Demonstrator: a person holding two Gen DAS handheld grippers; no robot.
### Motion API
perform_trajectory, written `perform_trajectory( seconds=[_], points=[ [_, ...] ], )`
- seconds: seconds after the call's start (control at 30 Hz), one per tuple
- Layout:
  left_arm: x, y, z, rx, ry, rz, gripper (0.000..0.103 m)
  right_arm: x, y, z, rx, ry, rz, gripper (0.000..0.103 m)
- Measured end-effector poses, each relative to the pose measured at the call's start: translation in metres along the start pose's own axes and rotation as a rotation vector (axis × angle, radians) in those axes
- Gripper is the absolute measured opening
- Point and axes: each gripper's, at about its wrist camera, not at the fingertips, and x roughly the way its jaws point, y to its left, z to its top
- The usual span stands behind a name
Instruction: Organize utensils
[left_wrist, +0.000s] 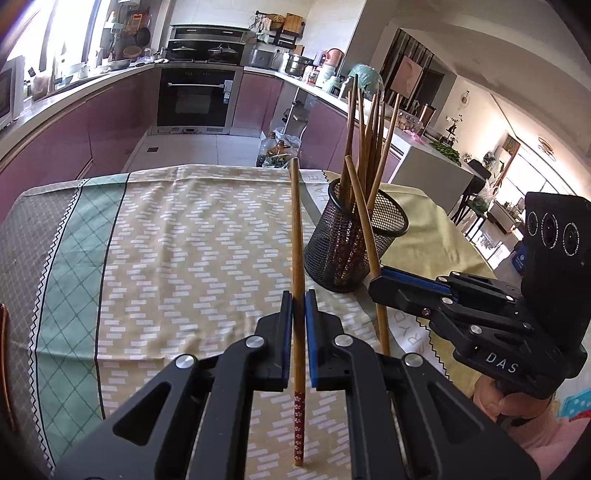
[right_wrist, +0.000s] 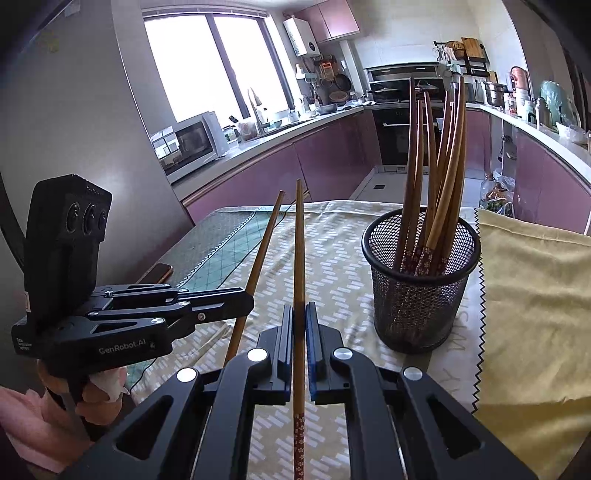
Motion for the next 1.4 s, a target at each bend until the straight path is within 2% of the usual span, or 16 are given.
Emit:
perform_trajectory(
  seconds=[1.4],
  points=[
    [-0.015, -0.014, 0.012, 0.038, -0.057, -0.042, 0.008, -0.024, -0.005, 0.010, 0.030, -0.088, 0.014, 0.006]
  ],
)
